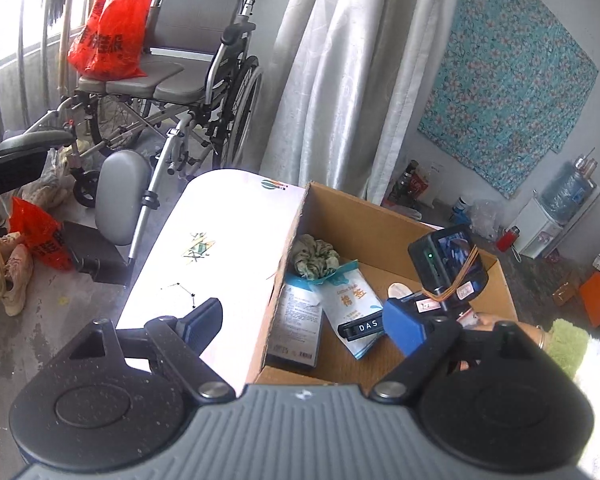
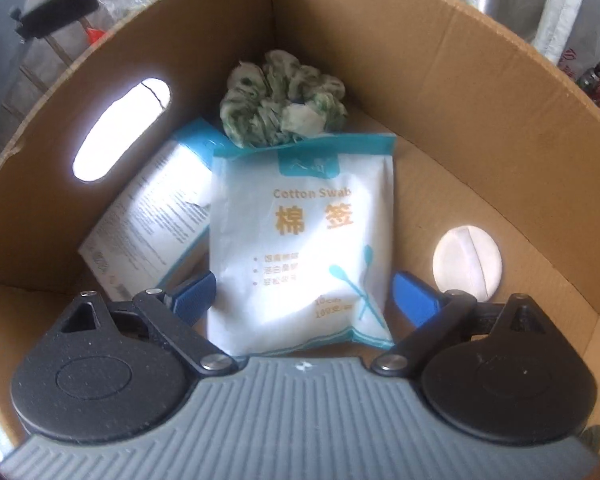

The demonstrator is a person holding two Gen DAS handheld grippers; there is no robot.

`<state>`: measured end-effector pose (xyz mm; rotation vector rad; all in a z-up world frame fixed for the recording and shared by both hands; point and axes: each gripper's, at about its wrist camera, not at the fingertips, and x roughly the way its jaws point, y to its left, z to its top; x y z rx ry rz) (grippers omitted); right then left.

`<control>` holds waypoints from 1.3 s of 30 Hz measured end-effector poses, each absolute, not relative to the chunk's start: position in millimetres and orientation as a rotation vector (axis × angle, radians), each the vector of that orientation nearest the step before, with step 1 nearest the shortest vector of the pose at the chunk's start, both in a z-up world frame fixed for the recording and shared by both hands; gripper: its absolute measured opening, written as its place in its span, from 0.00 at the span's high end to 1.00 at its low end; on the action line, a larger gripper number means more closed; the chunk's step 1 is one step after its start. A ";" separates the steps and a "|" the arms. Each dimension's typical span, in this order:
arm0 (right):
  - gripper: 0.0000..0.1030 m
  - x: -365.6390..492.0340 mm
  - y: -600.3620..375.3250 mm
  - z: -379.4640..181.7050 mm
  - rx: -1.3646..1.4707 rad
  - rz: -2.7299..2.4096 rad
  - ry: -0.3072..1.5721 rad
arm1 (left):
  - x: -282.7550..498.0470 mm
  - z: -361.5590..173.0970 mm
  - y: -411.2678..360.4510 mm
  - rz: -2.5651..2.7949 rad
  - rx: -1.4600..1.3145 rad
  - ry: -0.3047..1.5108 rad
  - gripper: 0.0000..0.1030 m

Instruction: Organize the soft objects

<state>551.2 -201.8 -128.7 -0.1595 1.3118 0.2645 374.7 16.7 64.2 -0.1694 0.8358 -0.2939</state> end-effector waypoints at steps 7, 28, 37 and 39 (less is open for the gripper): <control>0.42 552.1 -232.6 -125.5 0.006 0.078 1.338 | 363.3 50.4 46.7 -0.294 -0.231 0.845 0.14; 0.21 524.8 -229.2 -63.4 0.025 0.078 1.283 | 355.2 31.4 83.1 -0.264 -0.304 0.845 0.14; 0.73 502.7 -216.2 -104.5 0.023 0.197 1.506 | 351.0 28.2 86.5 -0.269 -0.318 0.851 0.14; 0.79 506.8 -217.4 -113.7 0.068 0.176 1.507 | 350.7 28.1 88.5 -0.265 -0.321 0.852 0.14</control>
